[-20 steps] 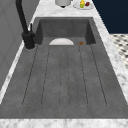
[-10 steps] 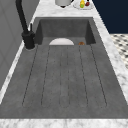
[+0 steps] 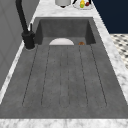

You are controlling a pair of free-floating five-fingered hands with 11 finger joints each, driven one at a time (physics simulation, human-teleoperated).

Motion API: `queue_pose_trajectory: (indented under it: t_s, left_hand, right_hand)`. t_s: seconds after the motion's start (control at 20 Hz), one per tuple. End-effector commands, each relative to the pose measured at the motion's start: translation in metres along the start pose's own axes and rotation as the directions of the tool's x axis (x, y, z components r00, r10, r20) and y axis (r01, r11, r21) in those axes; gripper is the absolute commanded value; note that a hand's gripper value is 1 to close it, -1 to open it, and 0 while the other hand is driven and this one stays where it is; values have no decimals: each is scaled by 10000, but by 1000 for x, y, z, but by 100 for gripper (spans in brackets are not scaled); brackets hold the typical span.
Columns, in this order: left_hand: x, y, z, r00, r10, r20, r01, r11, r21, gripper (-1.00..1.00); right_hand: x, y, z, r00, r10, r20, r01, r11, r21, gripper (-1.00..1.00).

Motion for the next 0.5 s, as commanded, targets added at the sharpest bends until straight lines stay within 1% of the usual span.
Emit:
queue_pose_trajectory:
  t_s: [0.0,0.2,0.25,0.3,0.35,0.4,0.45]
  left_hand:
    - [0,0,0,10000,0,0,0,10000,0,0]
    - [0,0,0,10000,0,0,0,10000,0,0]
    - [0,0,0,10000,0,0,0,10000,0,0]
    - [0,0,0,10000,0,0,0,10000,0,0]
    - [0,0,0,10000,0,0,0,10000,0,0]
    - [0,0,0,10000,0,0,0,10000,0,0]
    - [0,0,0,10000,0,0,0,10000,0,0]
  right_hand:
    - [20,12,7,9996,273,44,-269,9960,-848,-100]
    - [39,30,15,9984,512,-225,-538,9888,-1391,-100]
    - [46,33,17,9993,336,-184,-361,9878,-1517,-100]
    - [32,27,18,9995,-254,-172,228,9901,-1388,-100]
    - [36,24,13,9999,-115,65,121,9948,-1009,-100]
    - [38,26,15,9997,-167,173,184,9943,-1050,-100]
    - [39,26,14,9996,-200,212,219,9955,-919,-100]
